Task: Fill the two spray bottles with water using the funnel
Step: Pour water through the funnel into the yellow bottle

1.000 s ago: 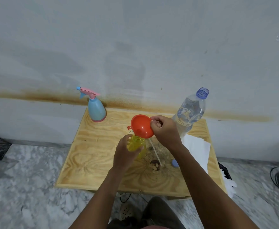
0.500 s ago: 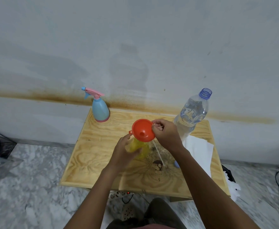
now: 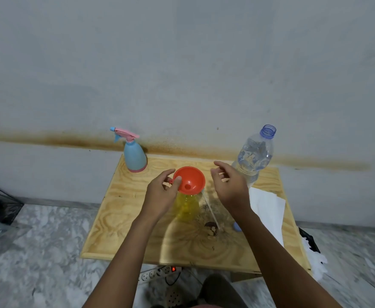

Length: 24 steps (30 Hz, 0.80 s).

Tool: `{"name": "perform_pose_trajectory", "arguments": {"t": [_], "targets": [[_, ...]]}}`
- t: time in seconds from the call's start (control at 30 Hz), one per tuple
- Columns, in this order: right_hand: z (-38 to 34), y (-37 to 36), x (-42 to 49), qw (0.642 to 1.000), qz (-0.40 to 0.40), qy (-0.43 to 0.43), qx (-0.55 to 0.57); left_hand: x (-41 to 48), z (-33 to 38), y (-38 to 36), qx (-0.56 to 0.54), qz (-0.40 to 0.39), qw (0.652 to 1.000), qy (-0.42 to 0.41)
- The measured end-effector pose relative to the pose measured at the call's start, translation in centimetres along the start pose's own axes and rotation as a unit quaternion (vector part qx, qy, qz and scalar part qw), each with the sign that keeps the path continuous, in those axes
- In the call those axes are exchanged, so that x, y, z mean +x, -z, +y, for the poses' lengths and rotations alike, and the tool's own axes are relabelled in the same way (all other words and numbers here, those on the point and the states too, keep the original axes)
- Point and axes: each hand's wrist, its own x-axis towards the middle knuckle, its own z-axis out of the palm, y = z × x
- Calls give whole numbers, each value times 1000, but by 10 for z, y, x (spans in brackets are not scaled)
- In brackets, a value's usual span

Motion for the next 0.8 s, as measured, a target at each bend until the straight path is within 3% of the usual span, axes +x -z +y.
{"name": "perform_pose_trajectory", "arguments": {"t": [0.13, 0.23, 0.33, 0.53, 0.8], "targets": [[18, 25, -16, 982, 185, 30, 27, 2, 1, -7, 18, 30, 999, -7], [32, 45, -17, 966, 253, 34, 42, 3, 4, -13, 26, 50, 998, -14], [42, 62, -5, 975, 217, -6, 39, 2, 6, -17, 24, 71, 997, -10], [49, 71, 35, 993, 42, -38, 100, -2, 10, -22, 41, 94, 995, -16], [57, 65, 50, 988, 14, -5, 151, -4, 9, -24, 32, 109, 993, -13]]}}
